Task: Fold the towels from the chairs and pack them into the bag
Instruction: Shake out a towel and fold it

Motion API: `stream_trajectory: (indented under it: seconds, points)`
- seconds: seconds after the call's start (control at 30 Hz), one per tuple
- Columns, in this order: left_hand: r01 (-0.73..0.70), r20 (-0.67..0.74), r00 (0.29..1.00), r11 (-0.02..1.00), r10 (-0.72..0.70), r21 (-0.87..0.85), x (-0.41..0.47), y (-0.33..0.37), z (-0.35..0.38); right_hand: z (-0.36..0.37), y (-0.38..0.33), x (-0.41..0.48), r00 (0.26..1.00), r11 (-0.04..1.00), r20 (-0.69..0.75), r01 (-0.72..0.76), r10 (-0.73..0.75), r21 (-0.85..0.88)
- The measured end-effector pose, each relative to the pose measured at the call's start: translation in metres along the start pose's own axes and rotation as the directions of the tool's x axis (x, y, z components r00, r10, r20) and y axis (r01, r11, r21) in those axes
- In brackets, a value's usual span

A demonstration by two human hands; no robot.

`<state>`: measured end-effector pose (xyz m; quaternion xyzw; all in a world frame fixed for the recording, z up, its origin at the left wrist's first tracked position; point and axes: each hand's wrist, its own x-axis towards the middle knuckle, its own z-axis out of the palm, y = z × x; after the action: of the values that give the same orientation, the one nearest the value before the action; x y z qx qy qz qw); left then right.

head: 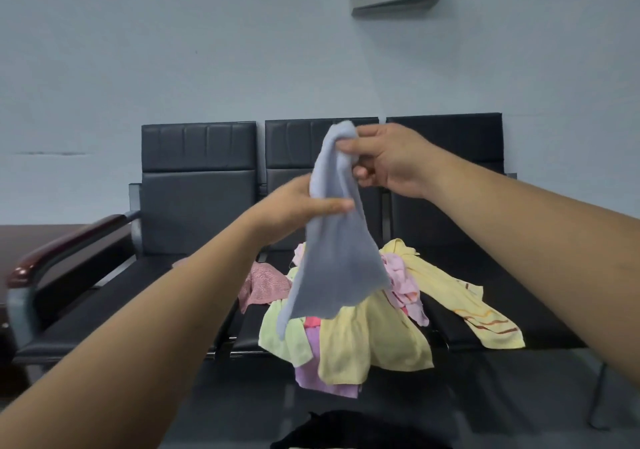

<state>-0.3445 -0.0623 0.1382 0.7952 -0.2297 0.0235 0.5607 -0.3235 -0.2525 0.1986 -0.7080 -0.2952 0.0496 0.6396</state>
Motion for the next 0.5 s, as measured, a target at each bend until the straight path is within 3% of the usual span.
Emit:
stream_trajectory:
  seconds: [0.13, 0.23, 0.33, 0.4, 0.5]
  points:
    - [0.231, -0.111, 0.972, 0.902, -0.205, 0.363, -0.001, -0.040, 0.012, -0.007, -0.008, 0.002, 0.986, 0.983, -0.164, 0.065, -0.036, 0.172]
    - [0.351, -0.151, 0.936, 0.864, -0.317, 0.362, -0.009, -0.078, 0.005, -0.027, 0.000, 0.003, 0.915, 0.982, -0.402, 0.066, 0.010, 0.175]
    - [0.392, -0.265, 0.915, 0.830, -0.305, 0.396, -0.019, -0.100, -0.005, -0.051, 0.027, -0.001, 0.799, 0.995, -0.594, -0.101, 0.090, 0.015]
    - [0.418, -0.354, 0.885, 0.854, -0.304, 0.311, -0.021, -0.100, -0.010, -0.062, 0.043, -0.009, 0.759, 0.980, -0.634, -0.199, 0.148, -0.010]
    - [0.372, -0.391, 0.857, 0.928, -0.337, 0.016, -0.020, -0.083, -0.018, -0.073, 0.057, -0.018, 0.754, 0.966, -0.641, -0.247, 0.145, -0.071]
